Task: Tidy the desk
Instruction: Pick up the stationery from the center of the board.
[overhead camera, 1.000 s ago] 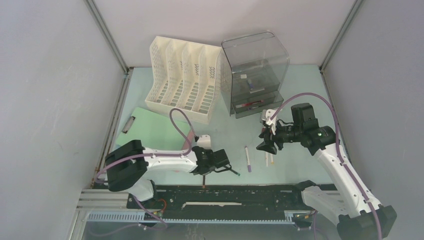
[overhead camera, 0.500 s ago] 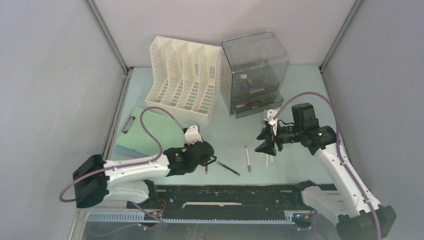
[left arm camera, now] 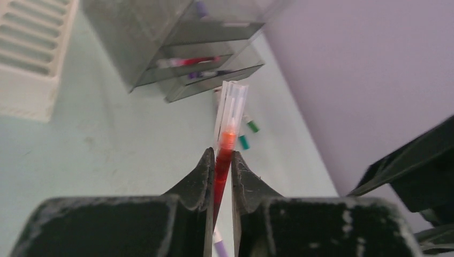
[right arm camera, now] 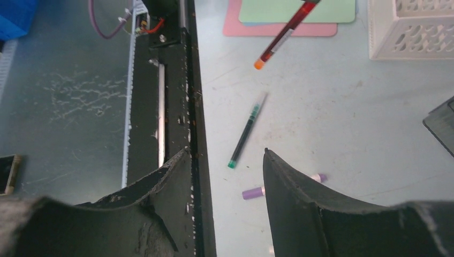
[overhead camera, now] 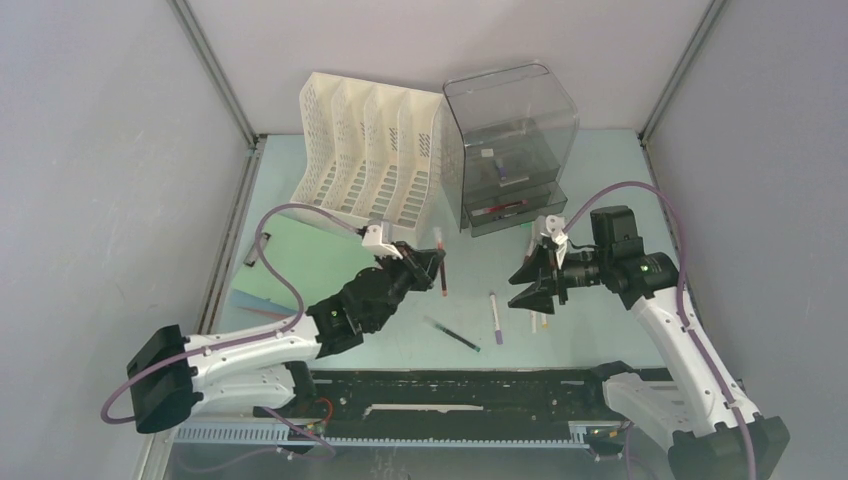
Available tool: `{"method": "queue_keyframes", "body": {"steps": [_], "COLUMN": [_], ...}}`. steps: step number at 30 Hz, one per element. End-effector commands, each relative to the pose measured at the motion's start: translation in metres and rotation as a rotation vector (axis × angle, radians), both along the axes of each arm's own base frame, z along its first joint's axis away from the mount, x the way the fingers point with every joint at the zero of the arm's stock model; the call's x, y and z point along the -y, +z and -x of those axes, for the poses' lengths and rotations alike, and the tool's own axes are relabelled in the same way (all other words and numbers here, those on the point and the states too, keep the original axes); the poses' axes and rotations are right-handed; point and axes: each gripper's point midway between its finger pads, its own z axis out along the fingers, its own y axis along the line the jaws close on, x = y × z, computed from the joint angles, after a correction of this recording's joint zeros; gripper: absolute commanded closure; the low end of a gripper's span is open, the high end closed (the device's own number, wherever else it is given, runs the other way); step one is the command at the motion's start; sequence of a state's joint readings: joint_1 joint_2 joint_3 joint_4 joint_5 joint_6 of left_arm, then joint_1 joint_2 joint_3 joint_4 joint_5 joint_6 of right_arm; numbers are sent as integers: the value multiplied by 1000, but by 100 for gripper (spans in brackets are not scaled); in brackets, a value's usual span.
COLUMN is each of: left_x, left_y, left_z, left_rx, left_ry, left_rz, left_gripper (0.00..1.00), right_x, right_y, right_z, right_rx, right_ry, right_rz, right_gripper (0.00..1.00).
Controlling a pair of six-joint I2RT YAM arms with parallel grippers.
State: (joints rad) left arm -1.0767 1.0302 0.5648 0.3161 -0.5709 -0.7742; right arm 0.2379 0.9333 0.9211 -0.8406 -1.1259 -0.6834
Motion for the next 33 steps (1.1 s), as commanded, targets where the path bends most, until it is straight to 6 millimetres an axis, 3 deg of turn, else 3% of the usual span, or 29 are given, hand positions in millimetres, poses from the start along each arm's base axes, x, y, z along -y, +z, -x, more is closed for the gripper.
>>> {"method": "queue_keyframes", "body": {"steps": [1, 12, 23, 33], "left_x": [25, 61, 79, 94], "left_y": [63, 108, 124, 128], "left_z": [-2, 17, 29, 34], "left_rx": [203, 402, 472, 464], "left_ry": [-100, -300, -395, -458], "left_rz": [143, 260, 351, 412], "left_gripper": [100, 100, 100, 100], "right_x": [-5, -8, -9, -9], "right_y": [23, 35, 34, 31], "right_z": [11, 15, -9, -14], "right_rx": [-27, -76, -159, -175], "right_ry": [40, 59, -91, -118], "right_rz": [-97, -152, -155, -153], "right_gripper": [40, 40, 40, 39]}}
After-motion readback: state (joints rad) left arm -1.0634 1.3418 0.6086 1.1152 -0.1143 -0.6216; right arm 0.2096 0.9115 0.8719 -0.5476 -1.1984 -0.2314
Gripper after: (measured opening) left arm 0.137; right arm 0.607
